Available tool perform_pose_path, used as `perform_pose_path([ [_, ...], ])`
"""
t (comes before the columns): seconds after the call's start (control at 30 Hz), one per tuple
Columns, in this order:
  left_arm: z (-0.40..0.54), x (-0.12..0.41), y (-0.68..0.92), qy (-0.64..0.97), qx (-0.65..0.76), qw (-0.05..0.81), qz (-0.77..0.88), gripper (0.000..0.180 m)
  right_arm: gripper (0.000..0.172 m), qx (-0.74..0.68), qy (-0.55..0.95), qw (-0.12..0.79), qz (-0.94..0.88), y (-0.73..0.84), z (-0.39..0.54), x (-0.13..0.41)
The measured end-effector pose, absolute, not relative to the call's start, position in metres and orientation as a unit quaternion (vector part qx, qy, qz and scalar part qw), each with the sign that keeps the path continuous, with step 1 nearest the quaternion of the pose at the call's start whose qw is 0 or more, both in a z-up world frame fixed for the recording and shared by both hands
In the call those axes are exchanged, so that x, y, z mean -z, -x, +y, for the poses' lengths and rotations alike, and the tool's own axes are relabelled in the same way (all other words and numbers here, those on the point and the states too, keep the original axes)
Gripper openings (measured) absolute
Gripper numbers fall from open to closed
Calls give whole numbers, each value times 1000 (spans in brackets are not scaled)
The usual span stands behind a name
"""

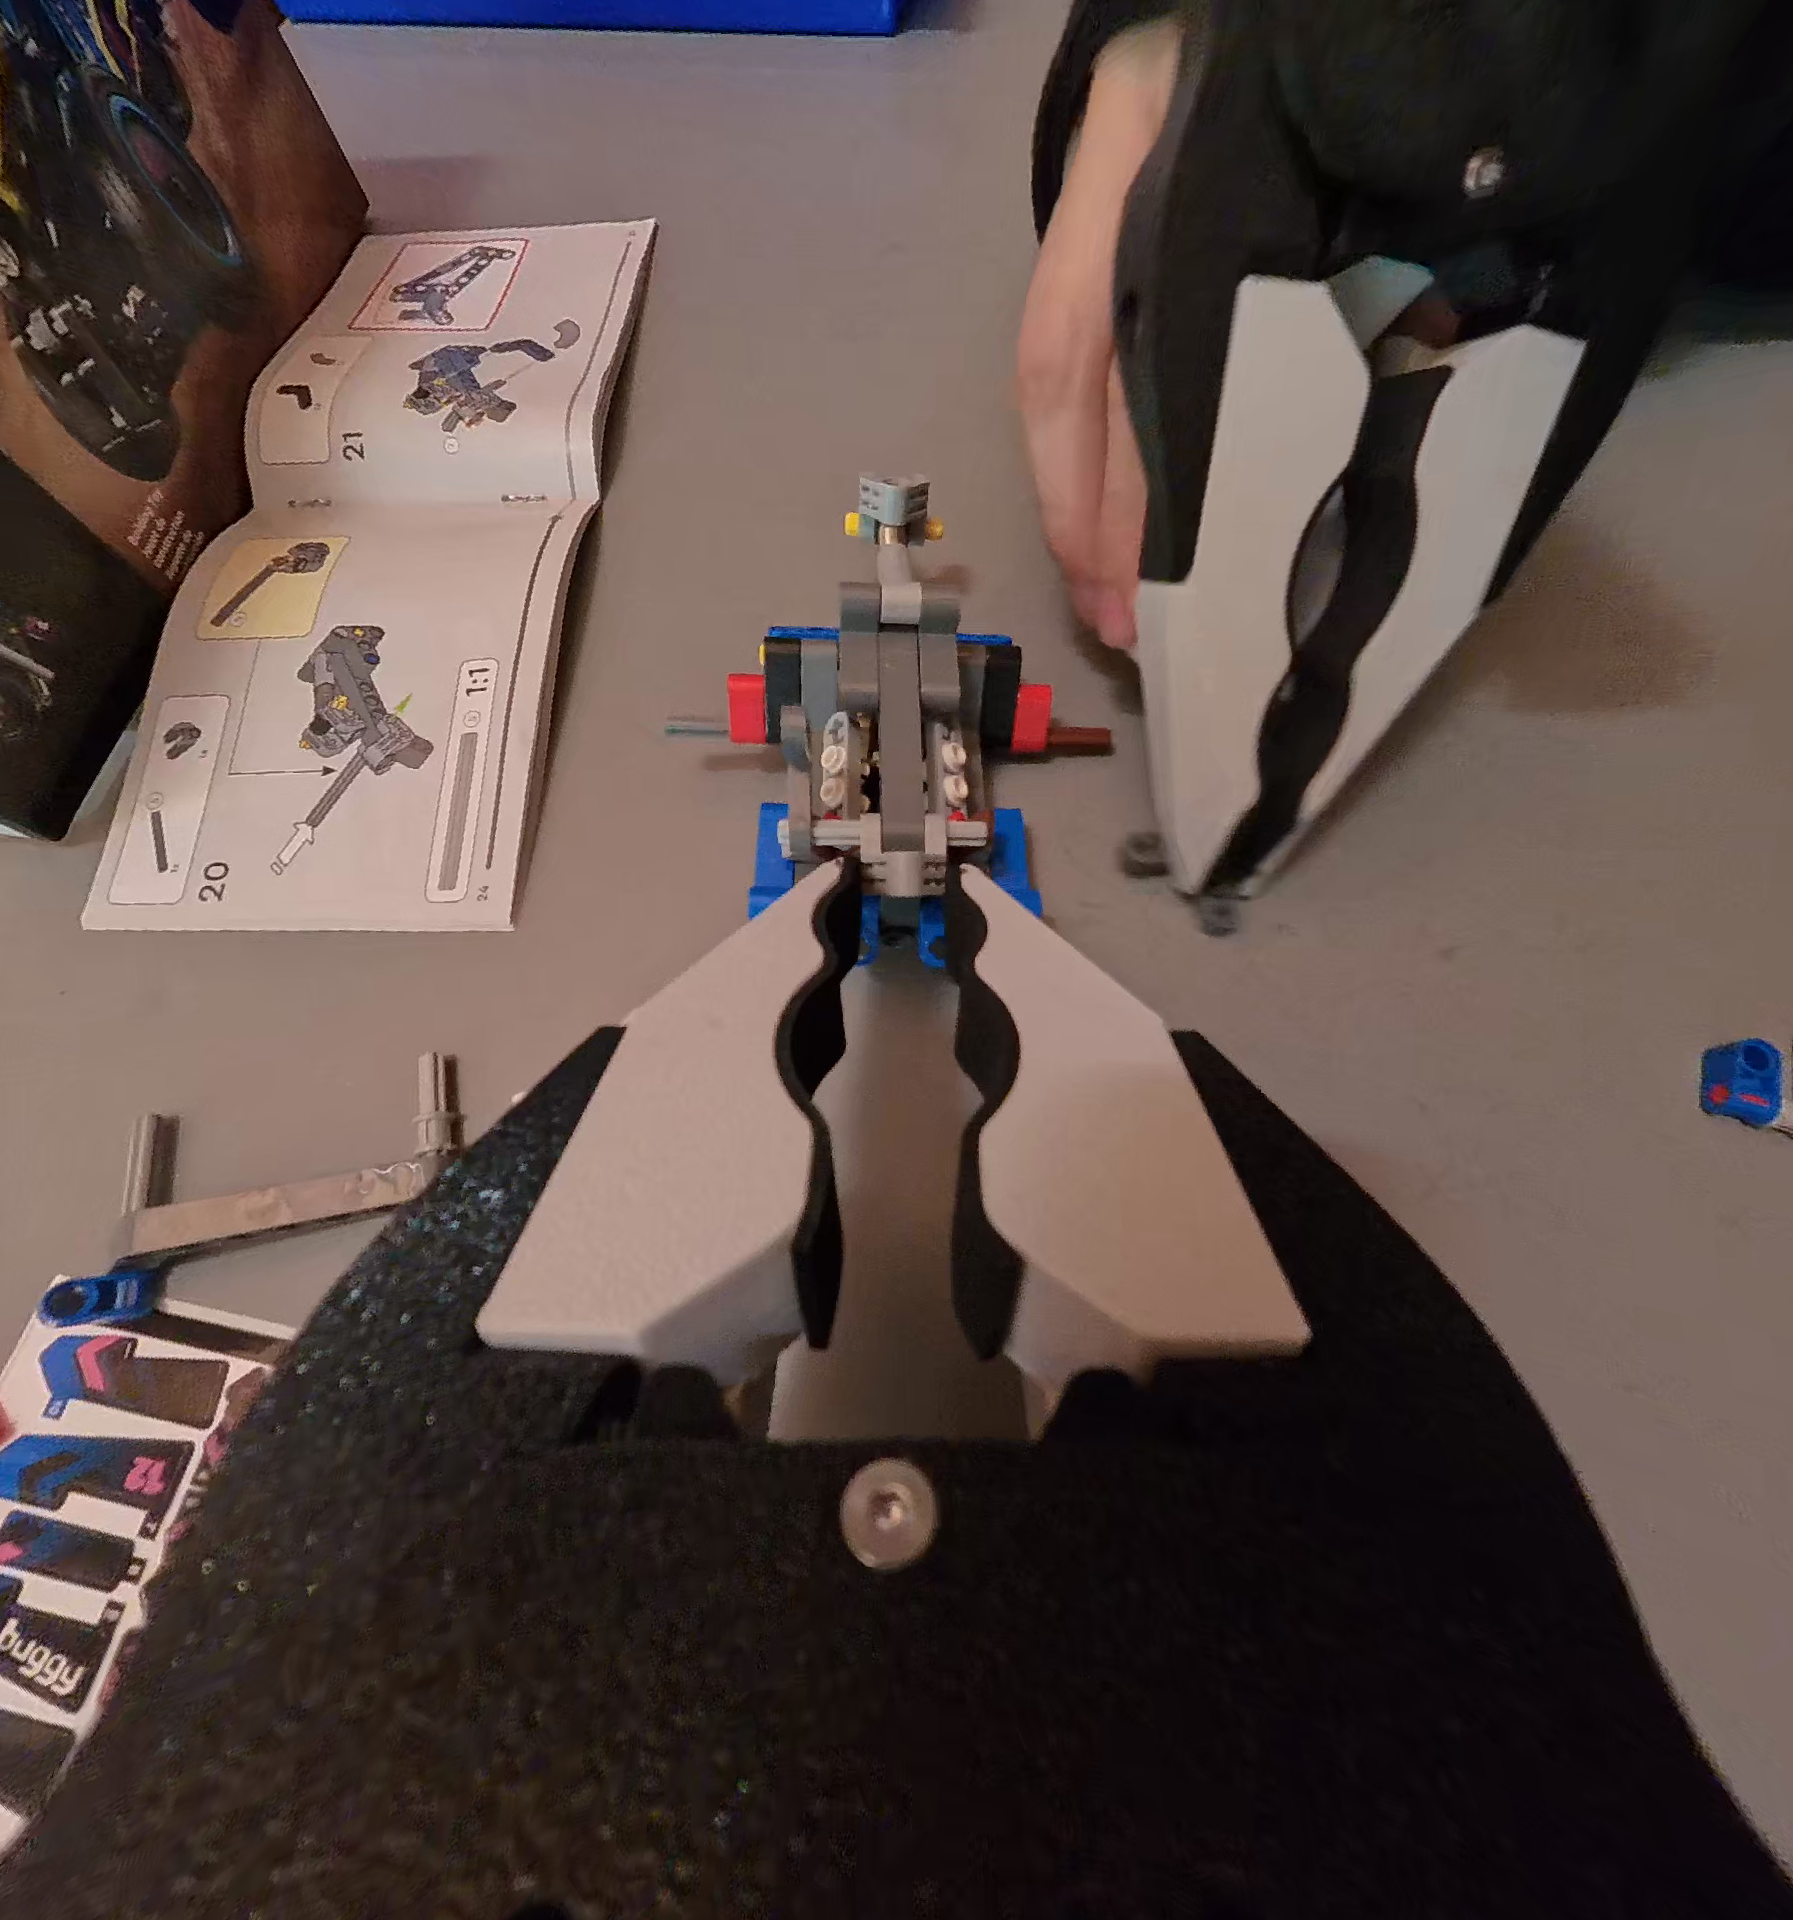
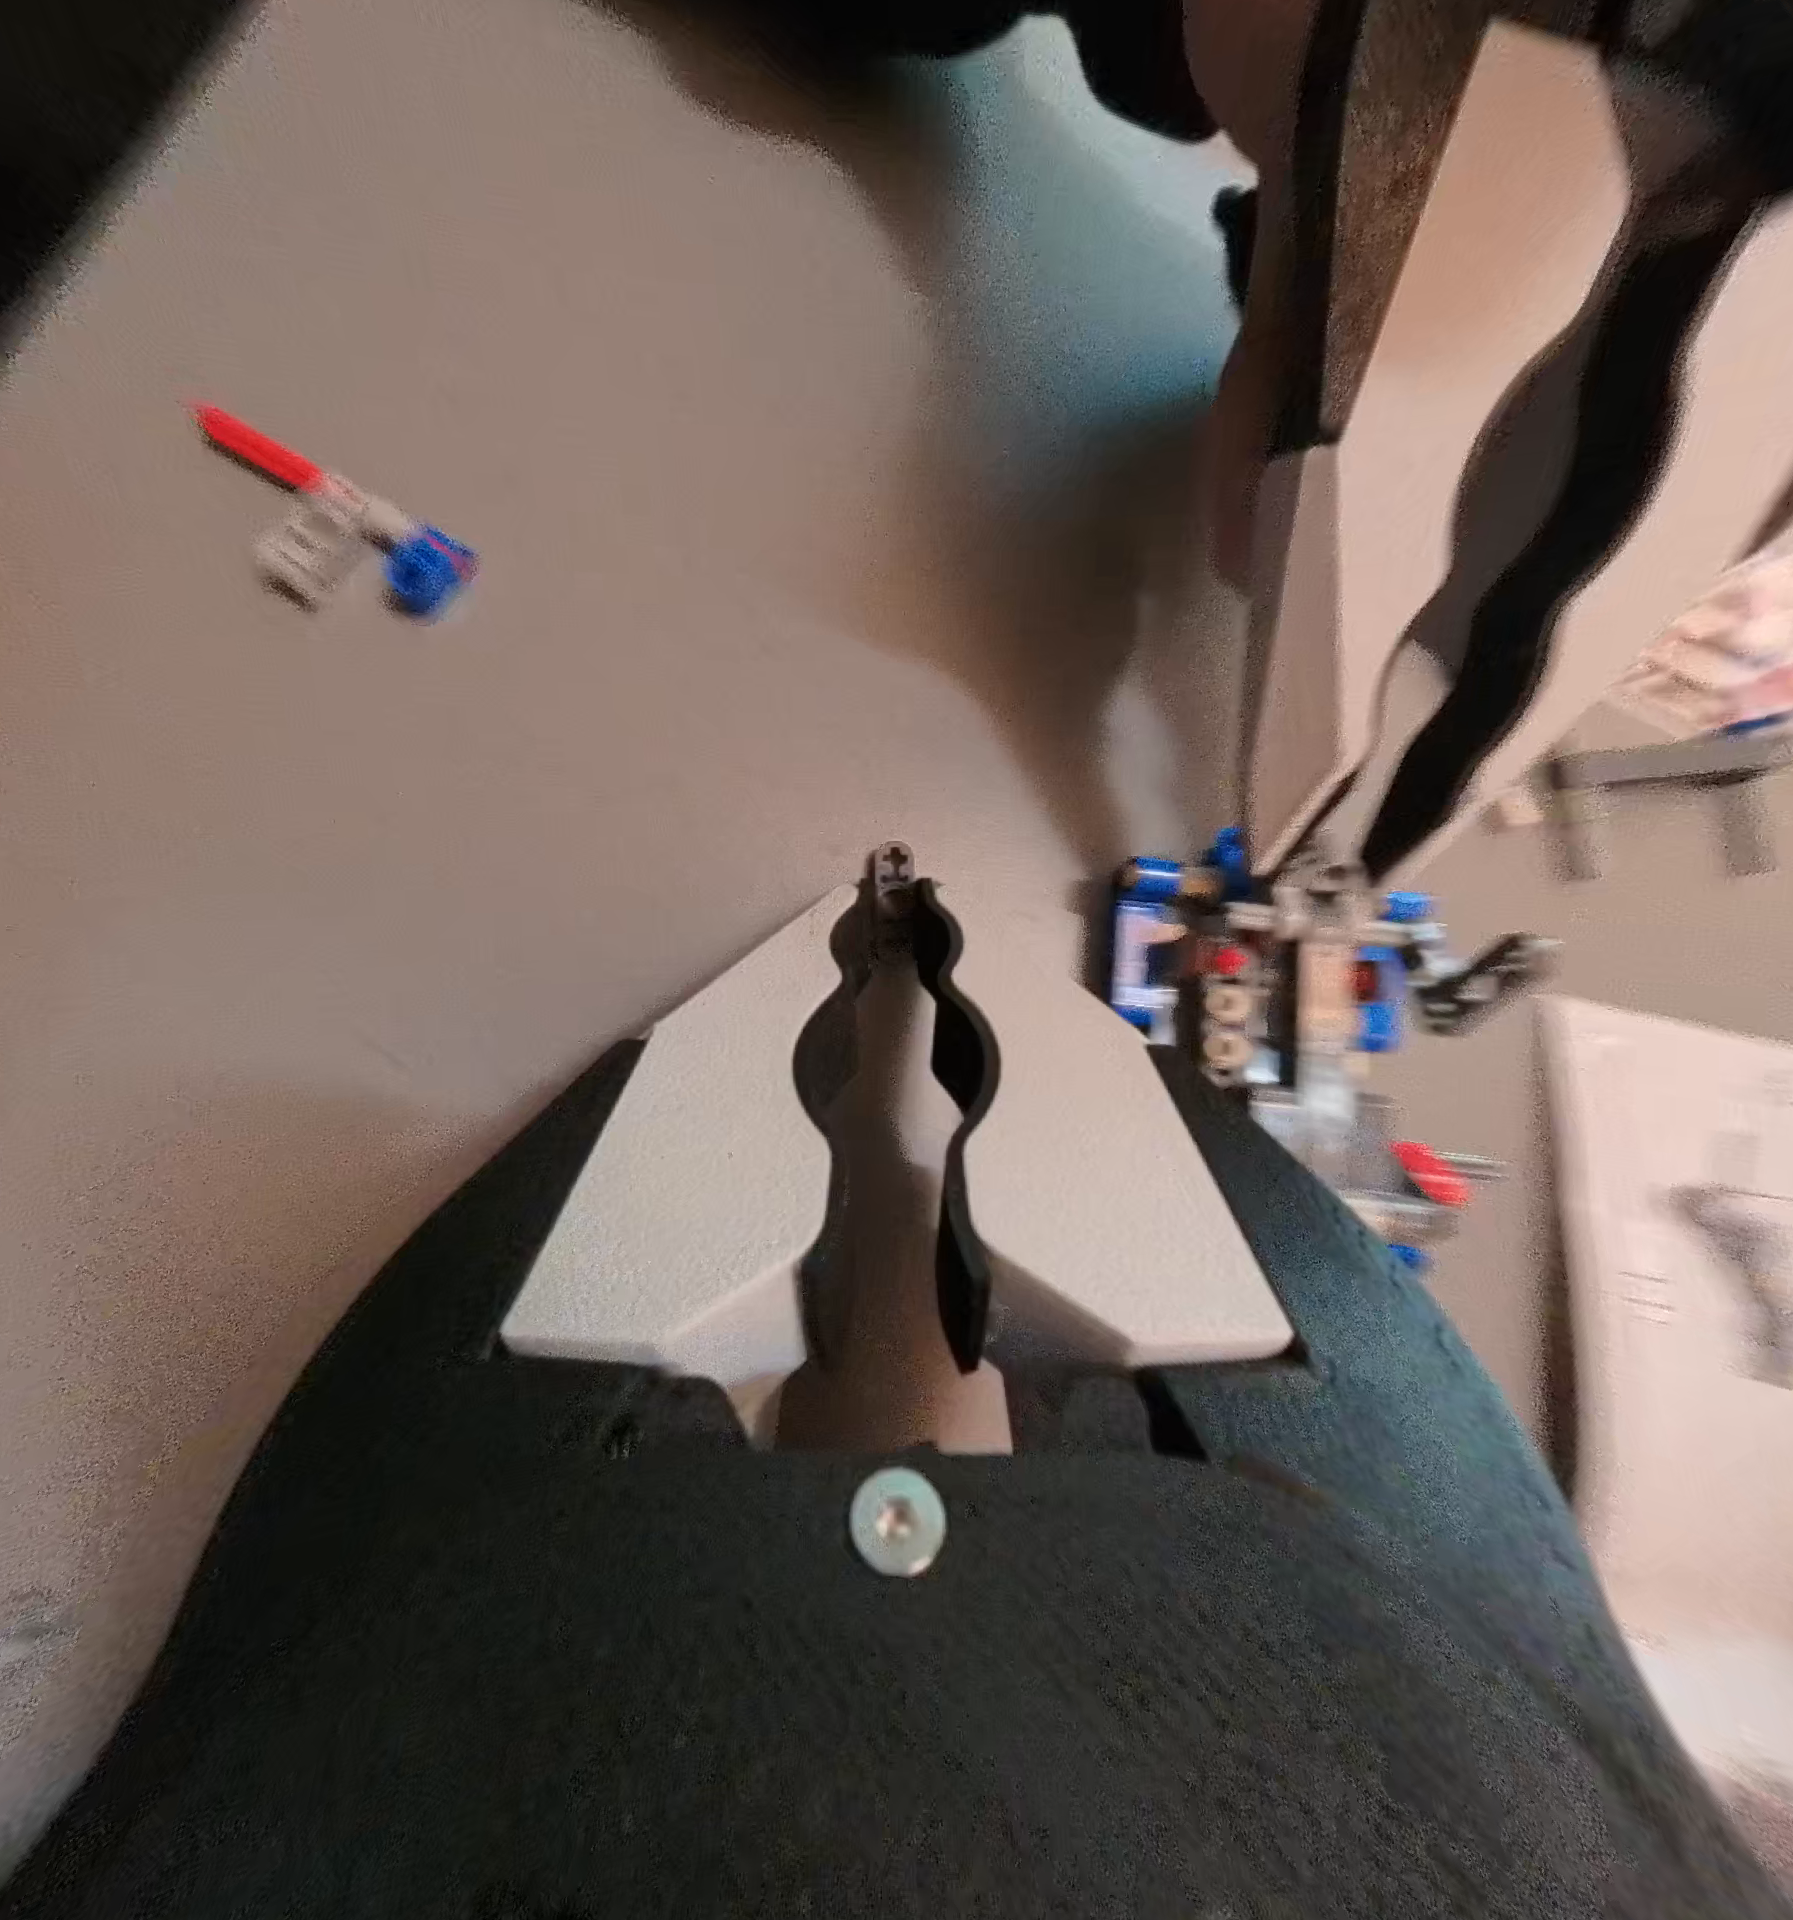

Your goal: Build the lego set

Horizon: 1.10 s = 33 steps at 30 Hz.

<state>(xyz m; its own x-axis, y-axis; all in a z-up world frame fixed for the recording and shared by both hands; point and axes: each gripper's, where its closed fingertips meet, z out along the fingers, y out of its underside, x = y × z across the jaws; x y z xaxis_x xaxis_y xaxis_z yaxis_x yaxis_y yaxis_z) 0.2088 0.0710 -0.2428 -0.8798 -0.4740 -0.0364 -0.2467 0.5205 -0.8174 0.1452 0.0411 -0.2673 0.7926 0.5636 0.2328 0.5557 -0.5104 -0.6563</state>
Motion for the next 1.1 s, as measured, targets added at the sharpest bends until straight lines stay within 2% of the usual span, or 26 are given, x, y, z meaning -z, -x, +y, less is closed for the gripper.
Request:
perform_pose_path([
  [0.03,71,243,-209,211,443,127,862,12,5,82,855,375,-349,-158,46,265],
  [0.13,71,243,-209,225,450,114,857,12,4,346,738,390,-428,-183,58,238],
  [0.27,71,242,-210,247,456,90,850,12,4,447,681,349,-463,-194,57,240],
  [0.73,73,243,-212,274,457,64,844,12,4,463,685,355,-437,-202,62,237],
  [1.1,74,243,-215,322,444,64,834,12,4,489,694,320,-420,-207,64,238],
])
